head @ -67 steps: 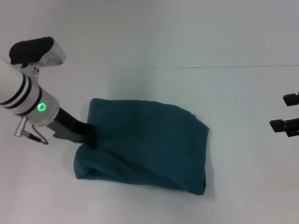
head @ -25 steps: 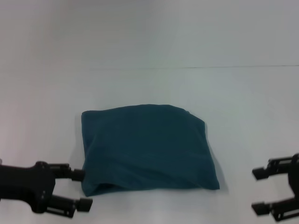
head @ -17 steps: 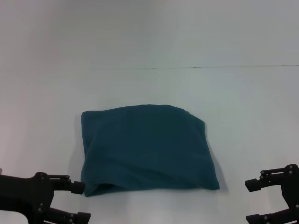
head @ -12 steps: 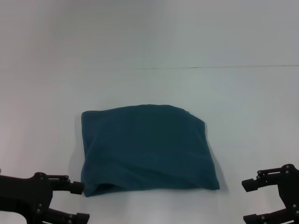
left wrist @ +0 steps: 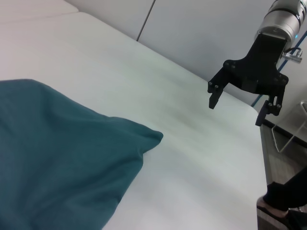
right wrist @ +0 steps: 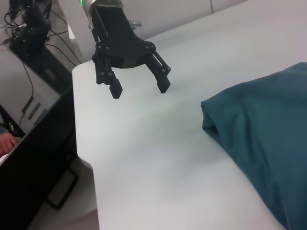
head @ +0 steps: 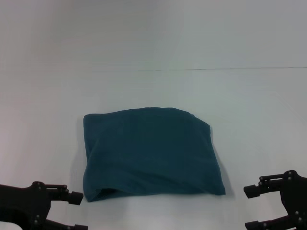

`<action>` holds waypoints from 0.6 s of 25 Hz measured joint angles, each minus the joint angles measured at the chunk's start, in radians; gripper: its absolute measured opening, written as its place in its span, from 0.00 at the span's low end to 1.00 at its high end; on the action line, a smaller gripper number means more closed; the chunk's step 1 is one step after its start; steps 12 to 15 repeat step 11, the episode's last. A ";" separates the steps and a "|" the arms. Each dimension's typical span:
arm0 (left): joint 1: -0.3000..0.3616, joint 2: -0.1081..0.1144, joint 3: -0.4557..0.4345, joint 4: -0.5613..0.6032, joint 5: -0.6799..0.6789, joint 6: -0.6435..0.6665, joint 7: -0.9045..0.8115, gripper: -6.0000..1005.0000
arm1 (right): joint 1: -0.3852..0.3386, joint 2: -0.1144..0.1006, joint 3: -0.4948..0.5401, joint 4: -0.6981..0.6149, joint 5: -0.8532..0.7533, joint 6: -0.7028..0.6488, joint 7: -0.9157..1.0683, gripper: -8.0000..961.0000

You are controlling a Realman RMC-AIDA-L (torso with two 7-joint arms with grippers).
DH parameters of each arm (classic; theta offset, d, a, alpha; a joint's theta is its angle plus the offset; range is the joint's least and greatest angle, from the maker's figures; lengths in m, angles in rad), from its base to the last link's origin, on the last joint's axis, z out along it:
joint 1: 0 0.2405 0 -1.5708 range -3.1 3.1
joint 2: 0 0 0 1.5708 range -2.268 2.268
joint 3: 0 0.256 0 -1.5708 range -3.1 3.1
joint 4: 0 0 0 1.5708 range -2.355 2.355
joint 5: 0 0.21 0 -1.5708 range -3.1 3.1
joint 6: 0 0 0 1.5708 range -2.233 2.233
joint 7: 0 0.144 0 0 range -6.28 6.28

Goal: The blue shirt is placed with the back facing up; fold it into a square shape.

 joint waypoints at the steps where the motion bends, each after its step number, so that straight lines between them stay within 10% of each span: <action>1: 0.000 0.000 0.000 -0.001 0.000 0.000 0.003 0.92 | -0.001 0.000 0.001 0.002 0.000 0.000 -0.002 0.88; 15: 0.001 -0.002 0.000 -0.002 0.002 0.001 0.009 0.92 | 0.001 -0.001 0.000 0.003 0.000 0.000 -0.005 0.88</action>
